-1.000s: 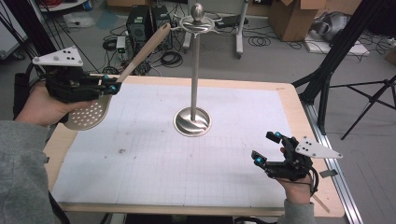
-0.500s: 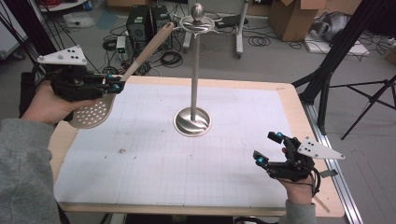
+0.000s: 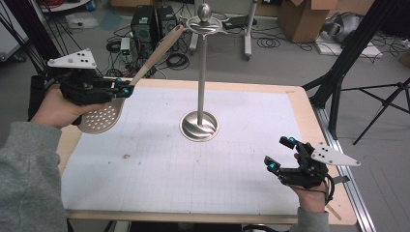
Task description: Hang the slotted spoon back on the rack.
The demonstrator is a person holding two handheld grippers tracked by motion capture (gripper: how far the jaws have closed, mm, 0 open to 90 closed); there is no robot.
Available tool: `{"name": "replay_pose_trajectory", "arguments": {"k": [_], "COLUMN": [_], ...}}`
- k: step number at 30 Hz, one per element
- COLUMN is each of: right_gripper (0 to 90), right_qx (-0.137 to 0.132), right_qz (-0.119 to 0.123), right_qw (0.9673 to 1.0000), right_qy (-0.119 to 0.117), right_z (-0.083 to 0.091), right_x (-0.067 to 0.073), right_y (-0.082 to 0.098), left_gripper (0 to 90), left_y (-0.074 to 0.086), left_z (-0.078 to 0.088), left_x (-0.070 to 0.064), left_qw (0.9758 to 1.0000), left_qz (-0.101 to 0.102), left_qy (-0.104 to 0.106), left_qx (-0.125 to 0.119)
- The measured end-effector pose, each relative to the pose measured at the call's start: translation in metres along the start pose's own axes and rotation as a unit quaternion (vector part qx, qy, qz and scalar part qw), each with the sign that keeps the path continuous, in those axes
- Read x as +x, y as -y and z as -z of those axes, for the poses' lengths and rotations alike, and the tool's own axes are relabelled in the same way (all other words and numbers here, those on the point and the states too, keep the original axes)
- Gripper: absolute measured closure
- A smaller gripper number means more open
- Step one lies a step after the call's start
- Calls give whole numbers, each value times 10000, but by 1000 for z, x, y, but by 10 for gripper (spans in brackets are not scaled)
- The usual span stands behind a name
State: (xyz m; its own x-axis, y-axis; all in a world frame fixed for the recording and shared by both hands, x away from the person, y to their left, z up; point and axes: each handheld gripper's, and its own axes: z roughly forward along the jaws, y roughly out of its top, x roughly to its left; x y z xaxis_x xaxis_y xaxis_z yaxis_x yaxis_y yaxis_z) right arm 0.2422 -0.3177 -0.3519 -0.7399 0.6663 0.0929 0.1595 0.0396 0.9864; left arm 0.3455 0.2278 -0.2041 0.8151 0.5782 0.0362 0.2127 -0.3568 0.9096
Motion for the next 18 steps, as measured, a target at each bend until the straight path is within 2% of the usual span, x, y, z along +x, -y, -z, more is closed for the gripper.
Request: {"name": "replay_pose_trajectory", "arguments": {"k": [18], "right_gripper": [108], "right_qx": [-38], "right_qz": [-30], "right_qw": [10000], "right_qy": [42], "right_z": [4], "right_x": [-1], "right_y": [0], "left_gripper": [780], "left_y": [5], "left_z": [-21], "left_x": [0], "left_qw": [9999], "left_qz": [73], "left_qy": [49], "left_qx": [121]}}
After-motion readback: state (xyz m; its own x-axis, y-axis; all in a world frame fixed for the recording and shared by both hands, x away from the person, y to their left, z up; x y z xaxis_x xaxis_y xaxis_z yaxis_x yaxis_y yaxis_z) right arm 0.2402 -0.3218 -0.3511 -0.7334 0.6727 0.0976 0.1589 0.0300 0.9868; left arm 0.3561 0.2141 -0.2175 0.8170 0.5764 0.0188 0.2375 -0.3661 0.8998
